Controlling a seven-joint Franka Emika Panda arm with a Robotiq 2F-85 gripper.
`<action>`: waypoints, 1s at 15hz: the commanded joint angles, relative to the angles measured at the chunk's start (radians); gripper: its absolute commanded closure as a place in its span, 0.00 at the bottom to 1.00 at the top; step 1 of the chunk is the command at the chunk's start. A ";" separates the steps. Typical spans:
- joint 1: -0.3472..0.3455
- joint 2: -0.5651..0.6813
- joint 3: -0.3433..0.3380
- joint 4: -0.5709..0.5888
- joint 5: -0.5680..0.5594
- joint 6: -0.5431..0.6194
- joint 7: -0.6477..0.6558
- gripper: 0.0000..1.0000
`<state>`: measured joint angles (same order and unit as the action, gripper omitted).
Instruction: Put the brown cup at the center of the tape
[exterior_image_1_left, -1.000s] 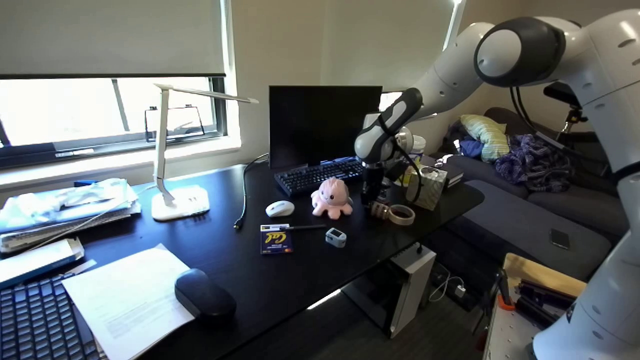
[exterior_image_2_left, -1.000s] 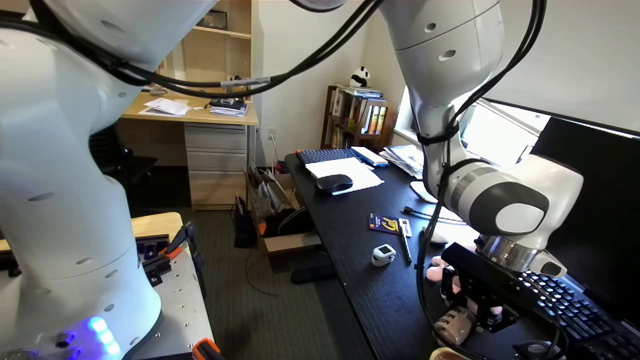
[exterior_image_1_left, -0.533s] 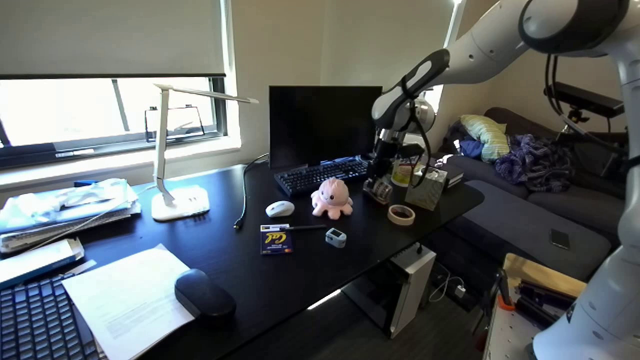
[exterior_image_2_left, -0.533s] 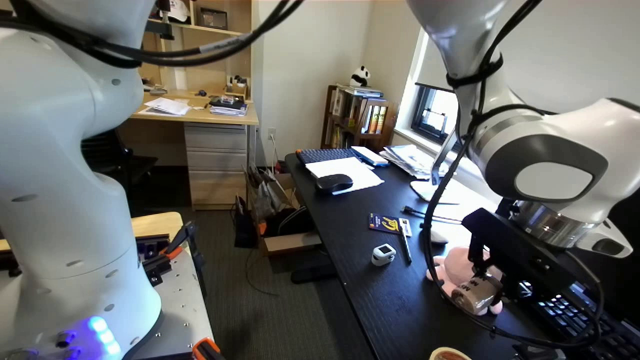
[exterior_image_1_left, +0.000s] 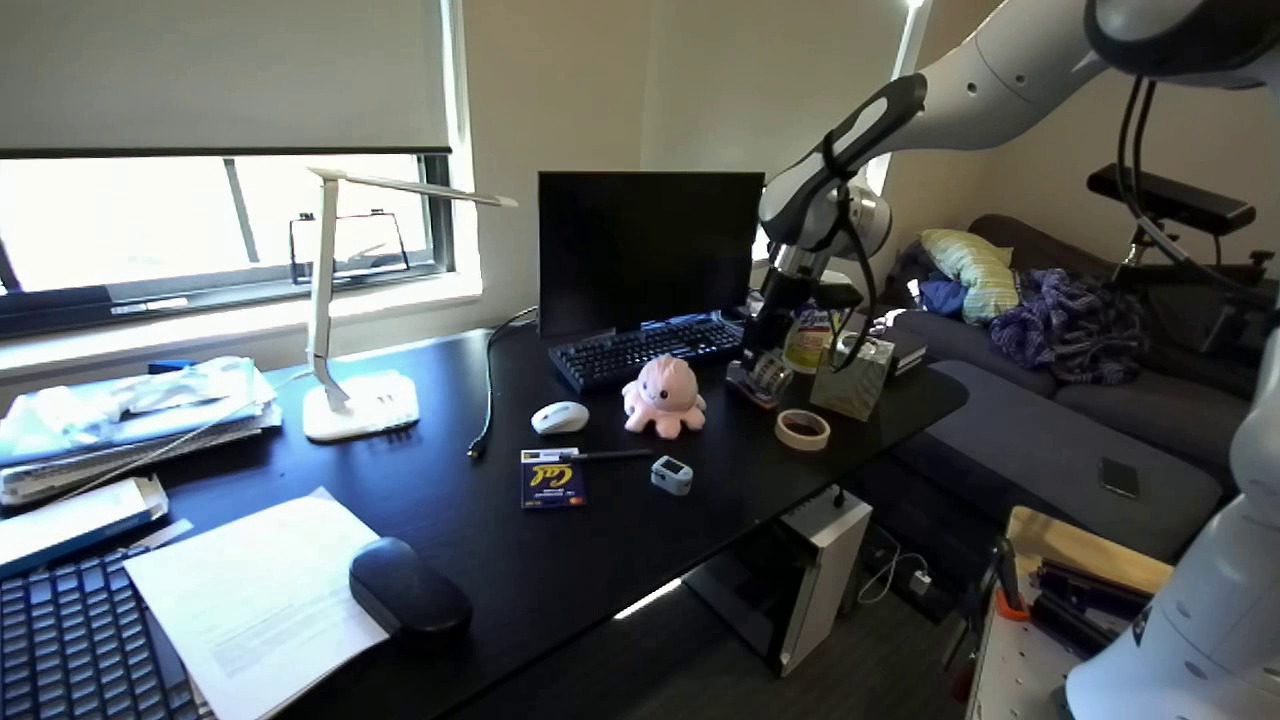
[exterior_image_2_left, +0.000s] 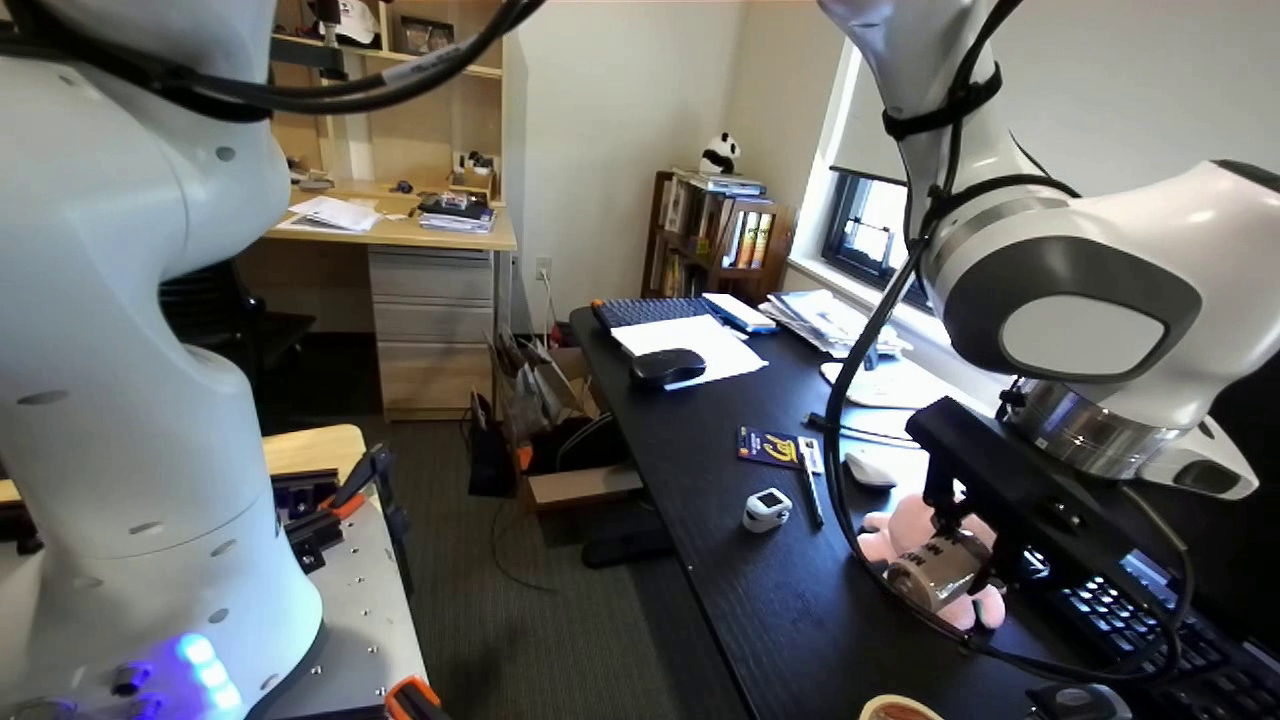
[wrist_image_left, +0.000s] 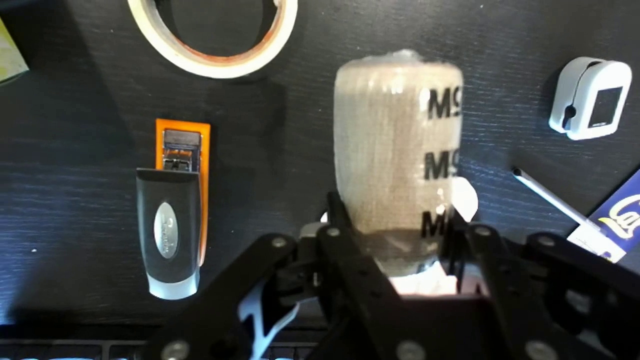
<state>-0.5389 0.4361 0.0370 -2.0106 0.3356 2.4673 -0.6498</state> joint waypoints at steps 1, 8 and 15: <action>0.004 -0.004 -0.019 -0.127 0.088 0.223 -0.074 0.83; -0.179 0.037 0.203 -0.225 0.396 0.551 -0.313 0.58; -0.264 0.036 0.303 -0.207 0.473 0.566 -0.376 0.83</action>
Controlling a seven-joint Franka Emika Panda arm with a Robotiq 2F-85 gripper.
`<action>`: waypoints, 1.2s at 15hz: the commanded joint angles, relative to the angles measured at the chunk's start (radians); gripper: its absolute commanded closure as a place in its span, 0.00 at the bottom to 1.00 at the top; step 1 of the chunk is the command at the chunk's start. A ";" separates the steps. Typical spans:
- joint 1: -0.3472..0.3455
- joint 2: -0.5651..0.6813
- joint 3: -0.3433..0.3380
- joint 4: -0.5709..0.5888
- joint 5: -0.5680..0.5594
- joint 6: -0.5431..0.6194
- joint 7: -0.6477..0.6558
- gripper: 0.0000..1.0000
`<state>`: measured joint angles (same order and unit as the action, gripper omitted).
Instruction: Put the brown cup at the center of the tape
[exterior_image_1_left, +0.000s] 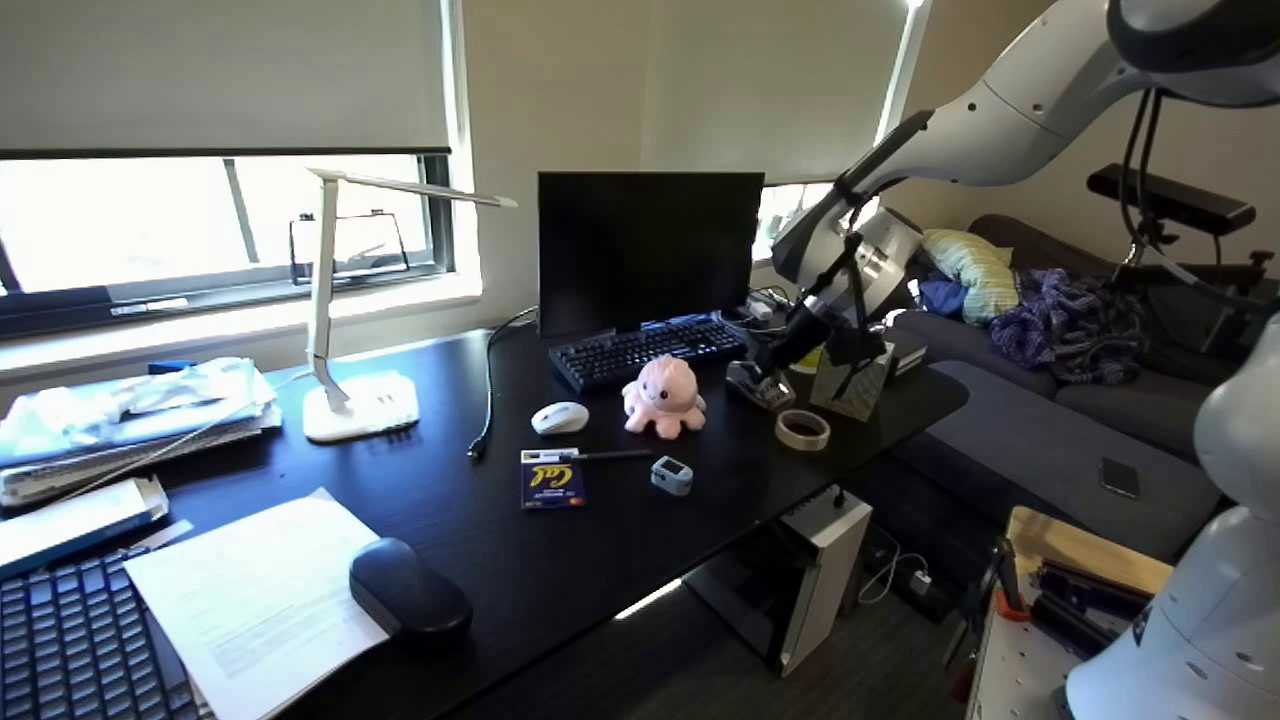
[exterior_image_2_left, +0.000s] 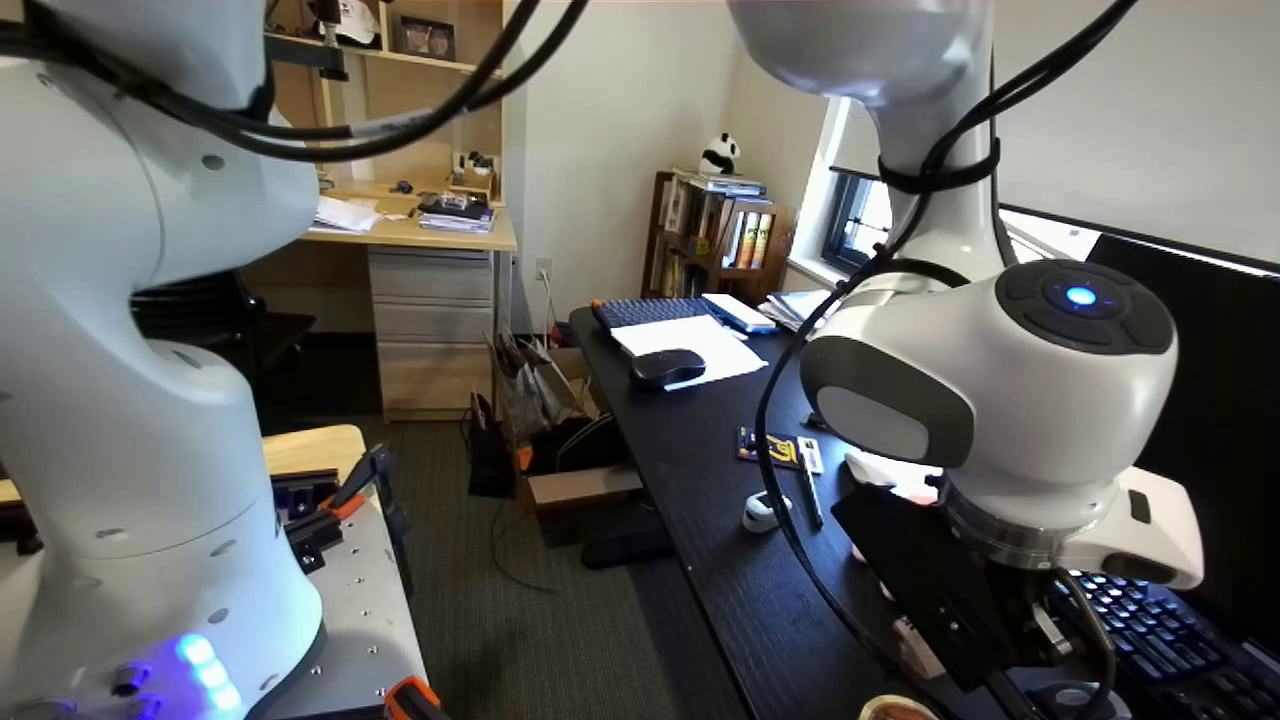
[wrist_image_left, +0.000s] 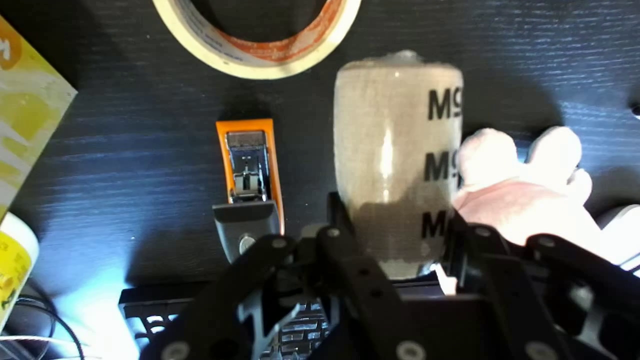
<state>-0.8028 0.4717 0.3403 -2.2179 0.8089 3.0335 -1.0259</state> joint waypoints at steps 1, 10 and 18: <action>-0.038 0.025 0.071 0.017 0.061 0.120 -0.068 0.83; -0.451 0.135 0.448 -0.024 -0.324 0.445 0.007 0.83; -0.518 0.150 0.430 -0.095 -0.582 0.408 0.190 0.83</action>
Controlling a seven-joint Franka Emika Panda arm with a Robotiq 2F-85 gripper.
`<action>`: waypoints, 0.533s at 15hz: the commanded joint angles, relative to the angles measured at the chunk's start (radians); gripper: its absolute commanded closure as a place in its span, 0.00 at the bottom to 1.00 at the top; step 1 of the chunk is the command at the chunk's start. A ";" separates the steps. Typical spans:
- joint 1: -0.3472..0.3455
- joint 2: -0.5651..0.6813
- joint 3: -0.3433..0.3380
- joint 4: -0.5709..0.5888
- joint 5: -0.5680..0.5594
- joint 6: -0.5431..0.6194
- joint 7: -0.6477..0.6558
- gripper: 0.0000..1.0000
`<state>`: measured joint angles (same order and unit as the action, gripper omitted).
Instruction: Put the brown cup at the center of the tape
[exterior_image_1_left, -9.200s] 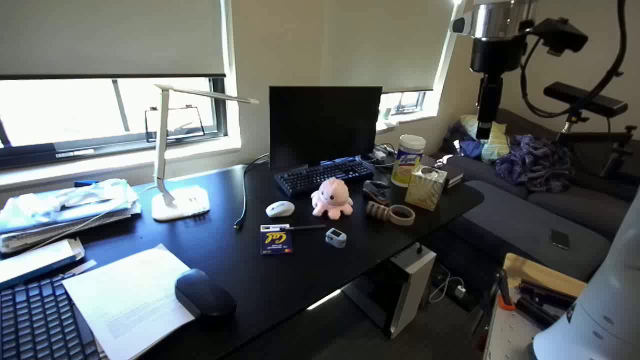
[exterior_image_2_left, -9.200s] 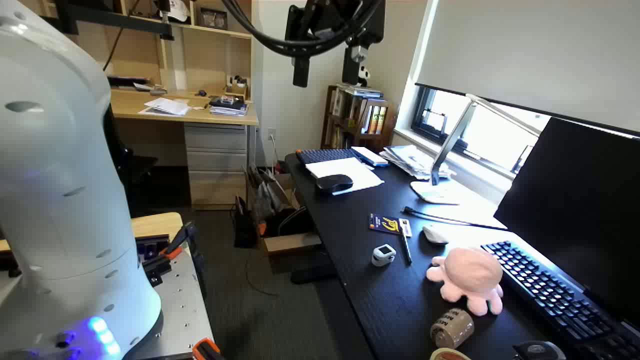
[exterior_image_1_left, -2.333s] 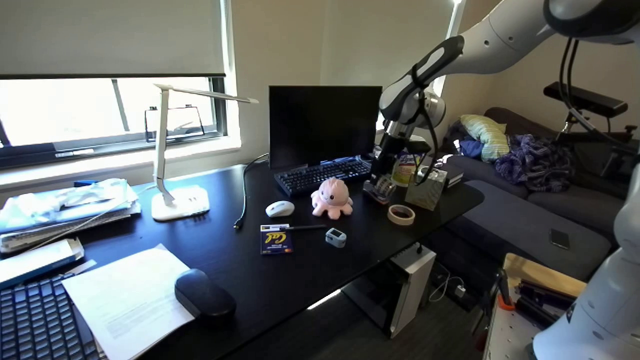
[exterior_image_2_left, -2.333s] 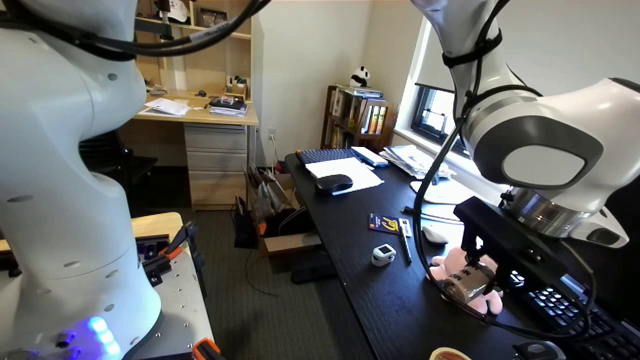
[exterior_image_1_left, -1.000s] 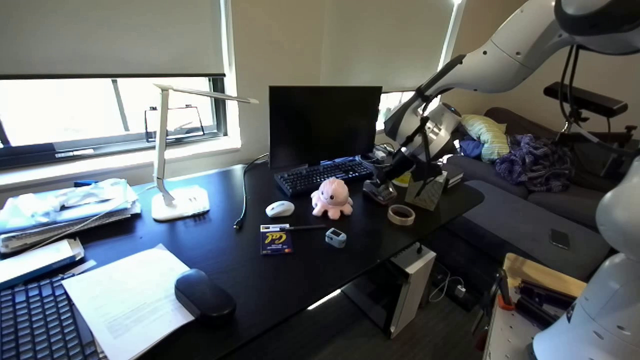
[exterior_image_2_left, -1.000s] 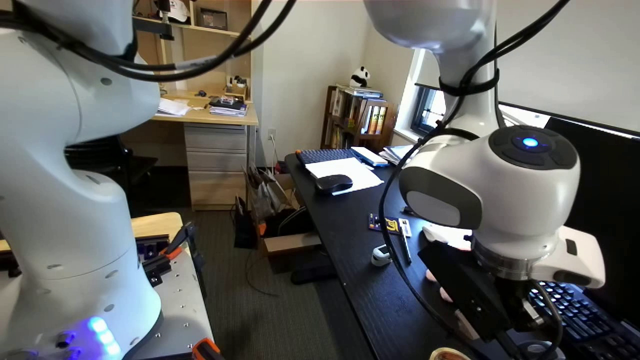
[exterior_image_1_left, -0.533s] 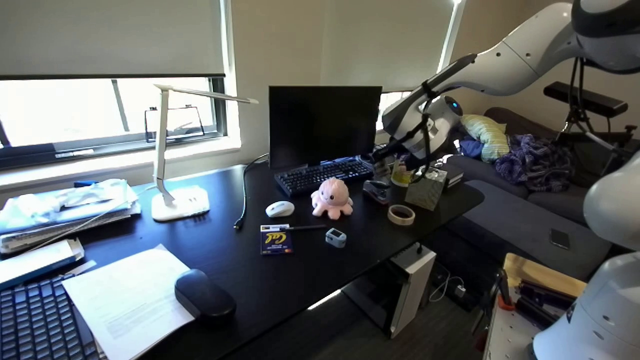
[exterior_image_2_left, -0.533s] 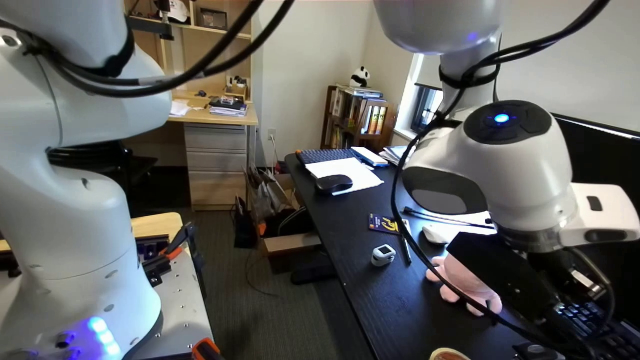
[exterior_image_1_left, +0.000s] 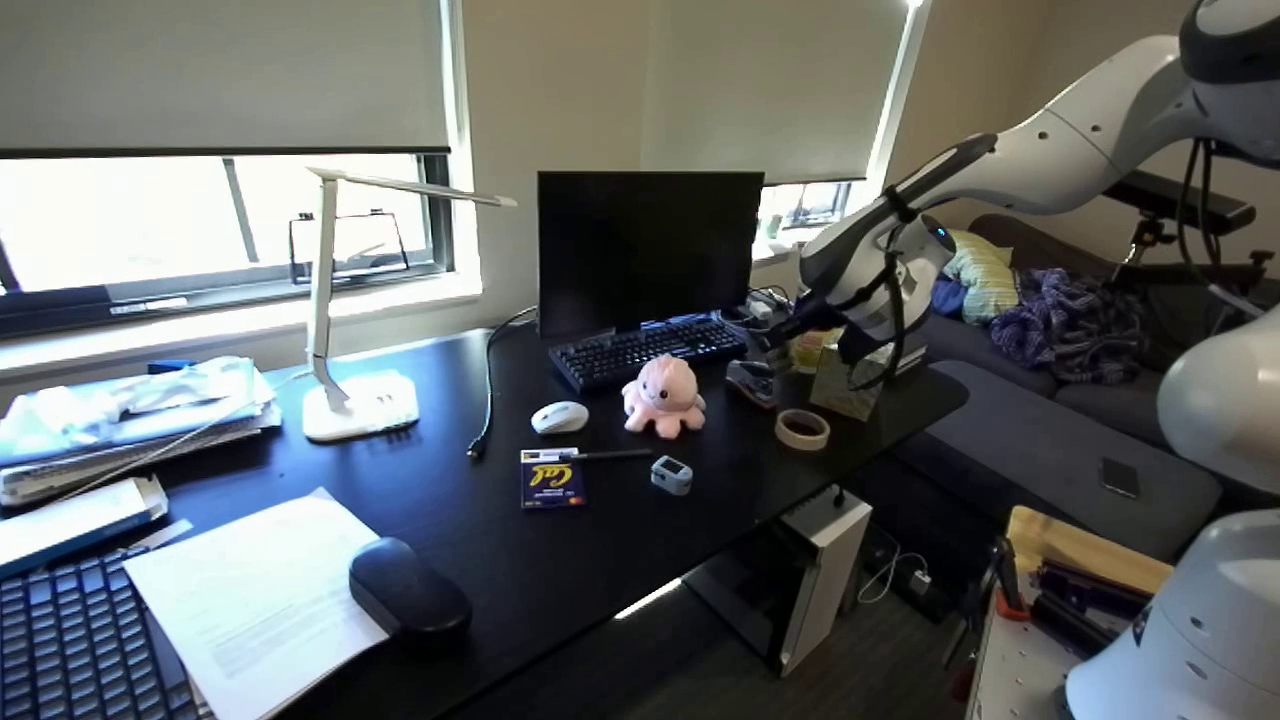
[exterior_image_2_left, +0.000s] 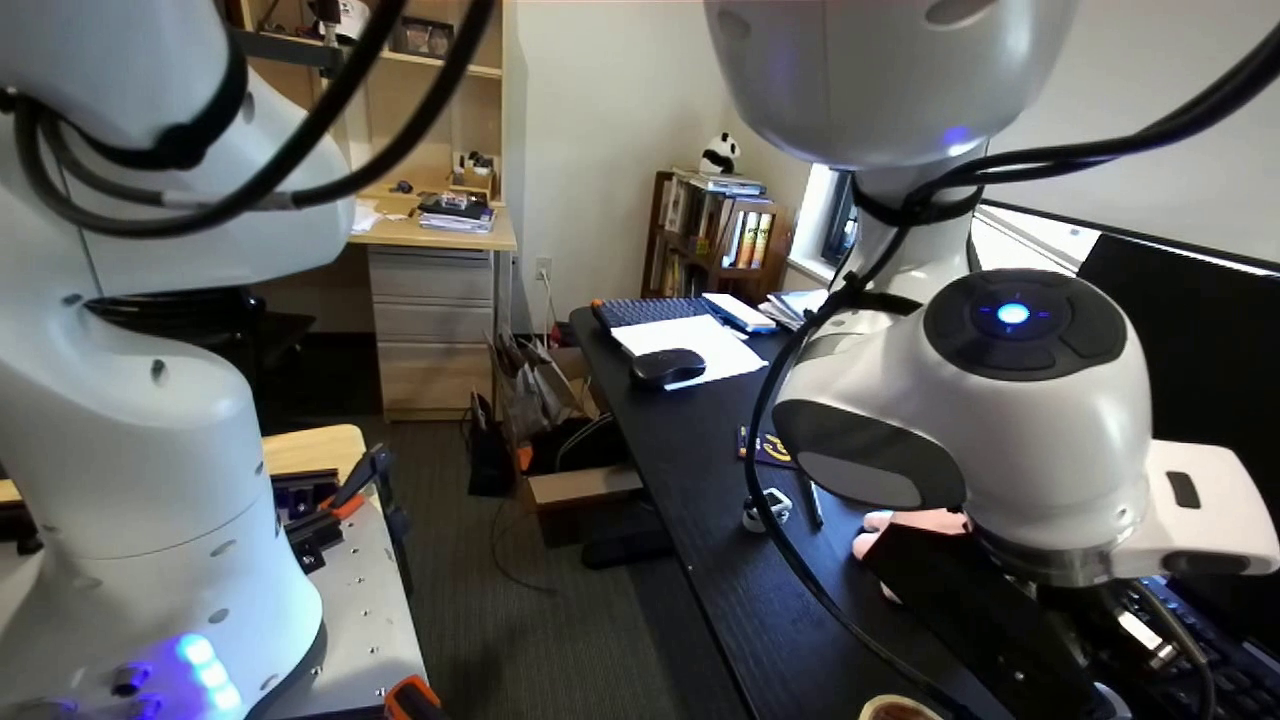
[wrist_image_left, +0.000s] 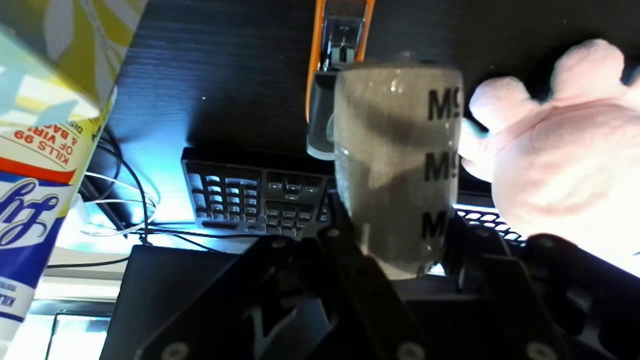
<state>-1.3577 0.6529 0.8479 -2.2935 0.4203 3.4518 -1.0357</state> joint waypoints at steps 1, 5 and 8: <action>0.042 -0.033 -0.094 -0.029 -0.253 0.017 0.240 0.83; 0.017 -0.053 -0.168 -0.046 -0.588 0.004 0.503 0.83; -0.041 -0.055 -0.168 -0.094 -0.811 0.005 0.637 0.83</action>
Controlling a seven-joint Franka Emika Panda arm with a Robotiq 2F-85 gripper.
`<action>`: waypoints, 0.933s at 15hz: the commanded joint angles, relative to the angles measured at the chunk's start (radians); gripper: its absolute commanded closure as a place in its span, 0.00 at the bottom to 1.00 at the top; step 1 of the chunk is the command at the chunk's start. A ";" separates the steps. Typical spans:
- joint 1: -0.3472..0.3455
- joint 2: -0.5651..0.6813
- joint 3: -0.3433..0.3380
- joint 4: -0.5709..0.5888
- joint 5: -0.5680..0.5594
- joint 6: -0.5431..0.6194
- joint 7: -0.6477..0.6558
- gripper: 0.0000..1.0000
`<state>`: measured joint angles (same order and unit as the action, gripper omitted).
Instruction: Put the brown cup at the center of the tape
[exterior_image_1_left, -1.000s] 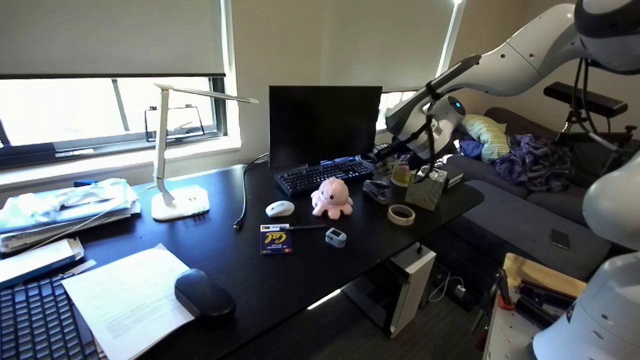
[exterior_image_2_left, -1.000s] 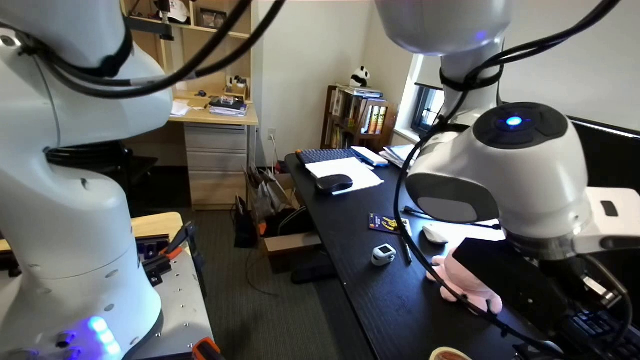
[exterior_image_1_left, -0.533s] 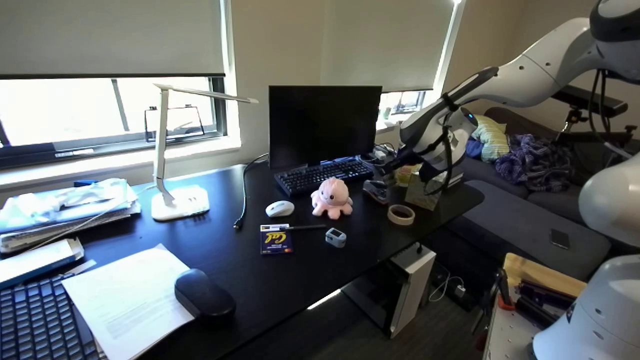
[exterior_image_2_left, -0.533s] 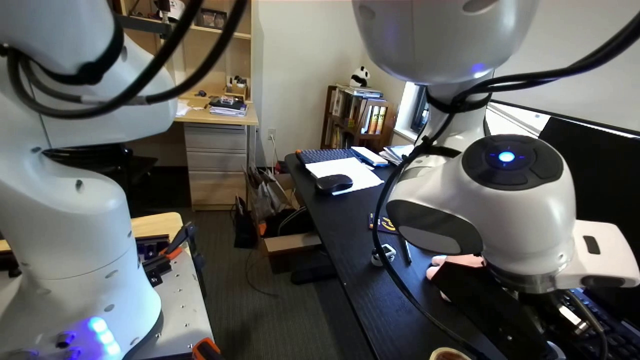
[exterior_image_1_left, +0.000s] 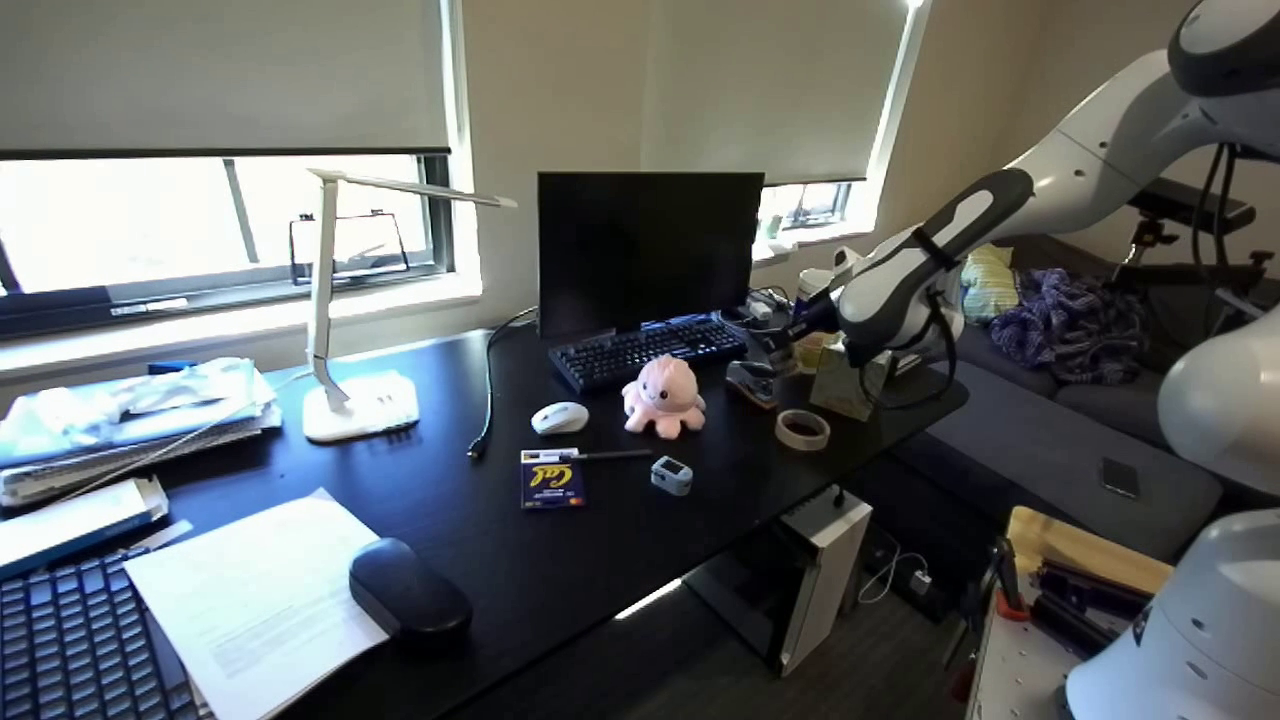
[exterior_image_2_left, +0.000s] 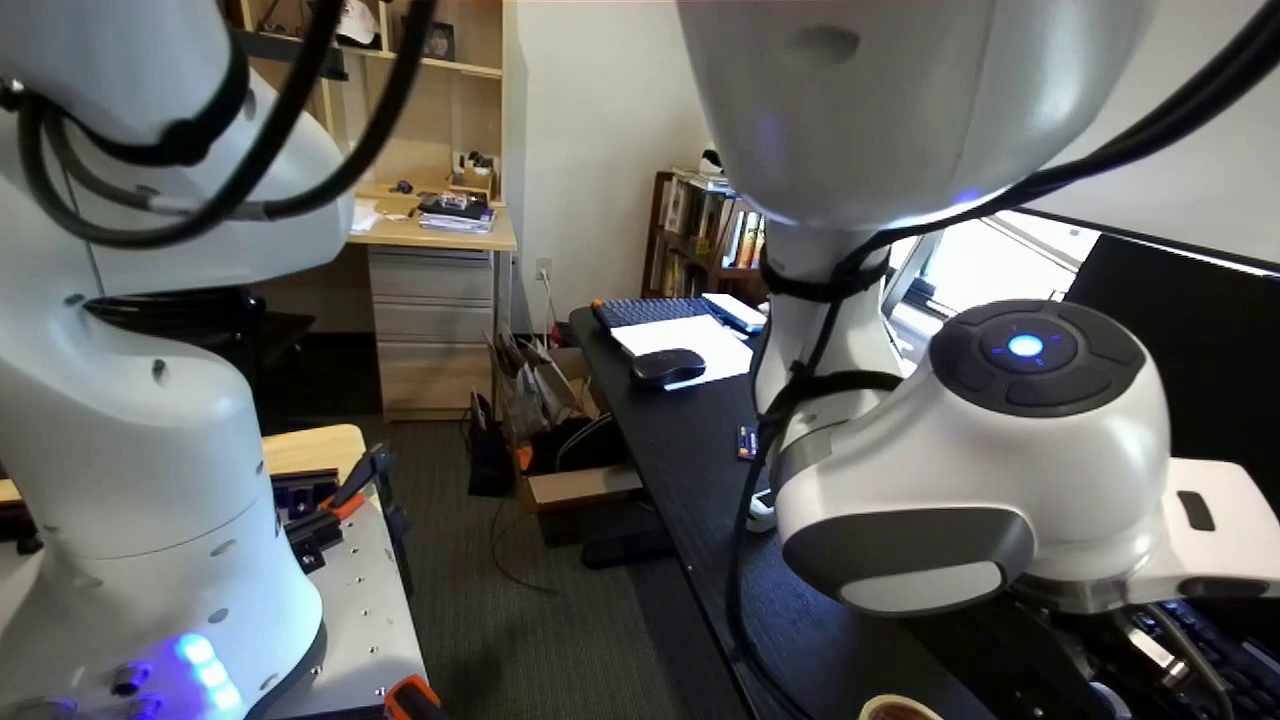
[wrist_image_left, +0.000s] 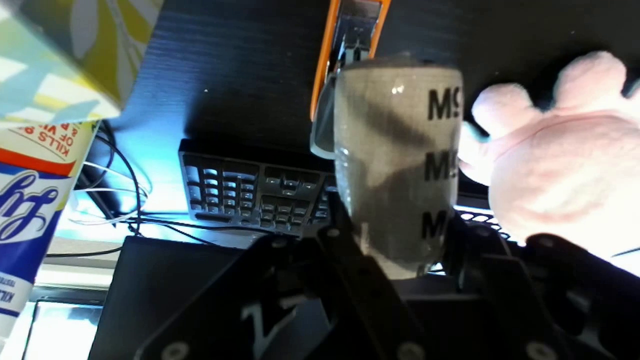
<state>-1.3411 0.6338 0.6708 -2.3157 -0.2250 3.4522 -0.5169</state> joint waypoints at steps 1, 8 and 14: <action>-0.104 -0.029 0.060 -0.104 -0.112 0.005 0.030 0.83; -0.353 -0.027 0.178 -0.252 -0.278 0.005 0.003 0.83; -0.432 0.019 0.161 -0.269 -0.335 0.005 -0.098 0.83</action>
<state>-1.7237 0.6218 0.8161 -2.5781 -0.5258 3.4521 -0.5433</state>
